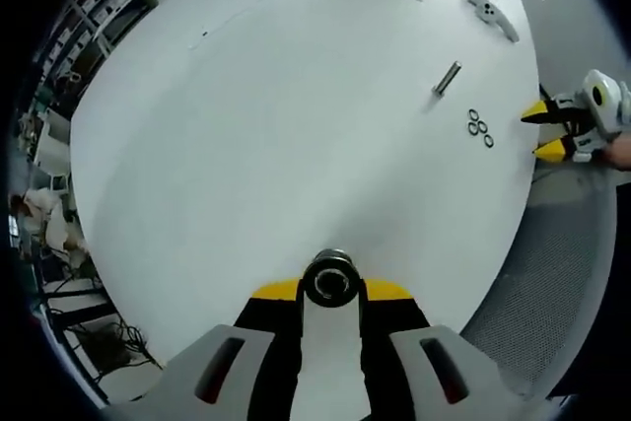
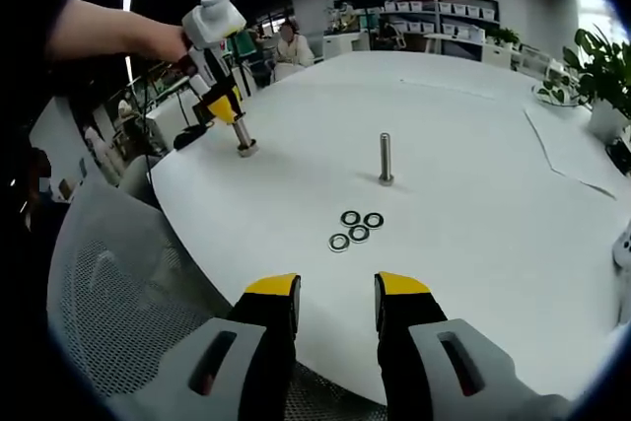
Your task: Place the washer onto the threaded stud by aligning its center hole with the stud, sliding it down to the base, and recovering from edge contact or off-axis alignment until the washer reaches the visible bottom stop.
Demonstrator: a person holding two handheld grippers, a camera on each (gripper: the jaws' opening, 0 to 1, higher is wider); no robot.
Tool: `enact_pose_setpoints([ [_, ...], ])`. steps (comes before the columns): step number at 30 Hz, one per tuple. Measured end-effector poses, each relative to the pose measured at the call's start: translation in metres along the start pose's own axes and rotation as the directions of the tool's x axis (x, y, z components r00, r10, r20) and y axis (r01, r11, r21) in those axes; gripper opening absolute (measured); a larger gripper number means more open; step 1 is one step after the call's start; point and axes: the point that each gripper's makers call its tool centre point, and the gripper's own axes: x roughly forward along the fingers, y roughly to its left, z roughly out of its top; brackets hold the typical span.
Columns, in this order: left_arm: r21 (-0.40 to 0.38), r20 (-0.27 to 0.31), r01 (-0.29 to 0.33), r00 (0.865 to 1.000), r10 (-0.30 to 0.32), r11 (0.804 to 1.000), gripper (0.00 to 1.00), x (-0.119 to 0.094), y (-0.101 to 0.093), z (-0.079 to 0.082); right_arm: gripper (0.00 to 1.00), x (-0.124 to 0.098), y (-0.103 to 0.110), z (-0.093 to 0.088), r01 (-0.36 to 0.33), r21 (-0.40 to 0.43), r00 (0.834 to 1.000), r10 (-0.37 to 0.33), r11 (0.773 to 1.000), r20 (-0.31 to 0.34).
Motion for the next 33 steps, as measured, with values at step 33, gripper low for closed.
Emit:
enact_pose_setpoints([
  [33, 0.072, -0.057, -0.025, 0.998, 0.029, 0.997, 0.19, 0.047, -0.002, -0.01, 0.33, 0.0, -0.003, -0.002, 0.013, -0.001, 1.0, -0.013, 1.0, -0.015],
])
